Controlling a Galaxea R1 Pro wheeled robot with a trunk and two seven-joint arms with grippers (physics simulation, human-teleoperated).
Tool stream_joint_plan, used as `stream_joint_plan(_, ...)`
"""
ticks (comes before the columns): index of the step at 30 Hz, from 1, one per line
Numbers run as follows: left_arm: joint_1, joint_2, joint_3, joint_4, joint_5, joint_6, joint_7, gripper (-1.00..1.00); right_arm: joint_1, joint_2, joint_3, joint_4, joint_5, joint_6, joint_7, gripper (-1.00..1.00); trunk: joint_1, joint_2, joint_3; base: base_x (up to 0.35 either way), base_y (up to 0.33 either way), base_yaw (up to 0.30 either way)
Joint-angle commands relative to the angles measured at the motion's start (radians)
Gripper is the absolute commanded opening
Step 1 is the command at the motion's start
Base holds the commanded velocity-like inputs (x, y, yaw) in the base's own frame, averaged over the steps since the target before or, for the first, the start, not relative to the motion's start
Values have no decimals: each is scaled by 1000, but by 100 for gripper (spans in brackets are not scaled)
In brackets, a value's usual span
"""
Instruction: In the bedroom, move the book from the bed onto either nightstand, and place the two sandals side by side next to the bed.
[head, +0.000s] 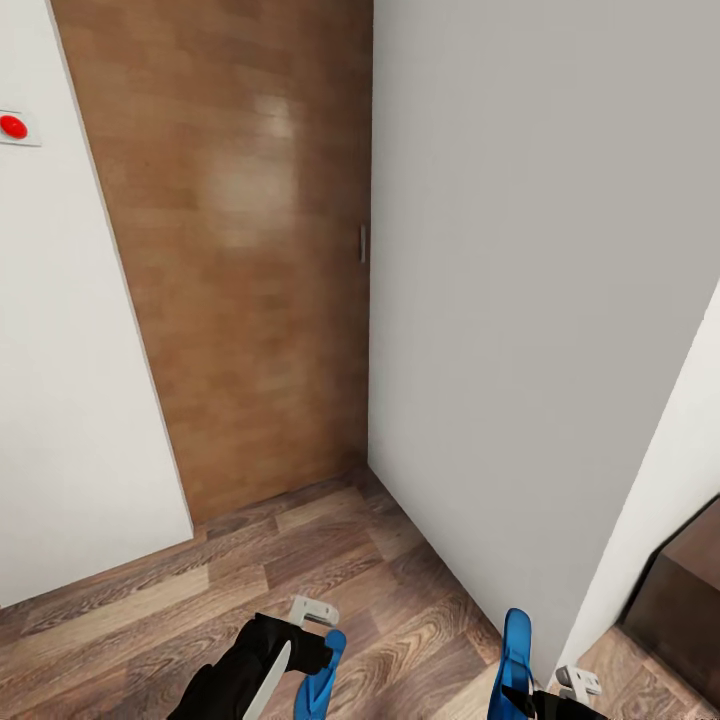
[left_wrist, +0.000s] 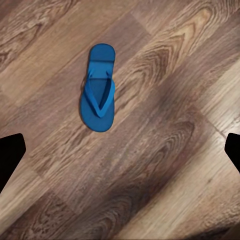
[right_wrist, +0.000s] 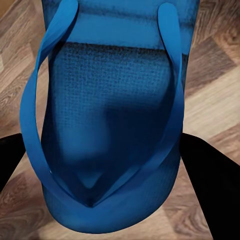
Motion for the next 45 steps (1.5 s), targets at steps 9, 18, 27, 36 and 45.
stream_joint_plan(9,-1,0,-1,-1,4,5,0,100,-1,0,-2,1,-2,-2,3,-100,34,-64,-29,0,0,0)
stream_joint_plan(18,-1,0,-1,-1,4,5,0,100,-1,0,-2,0,0,-2,5,-100,69,-127,-58,0,0,0)
stream_joint_plan(27,0,0,-2,-1,5,4,0,100,-3,94,2,-29,2,17,1,-100,103,-190,-86,0,0,0)
stream_joint_plan(36,-1,-8,-2,-1,5,3,0,100,-7,221,1,-360,2,265,-136,-100,138,-253,-114,0,0,0)
stream_joint_plan(45,0,-13,-3,-1,6,3,0,100,-9,225,0,-594,-6,315,-151,-100,169,-309,-143,0,0,0)
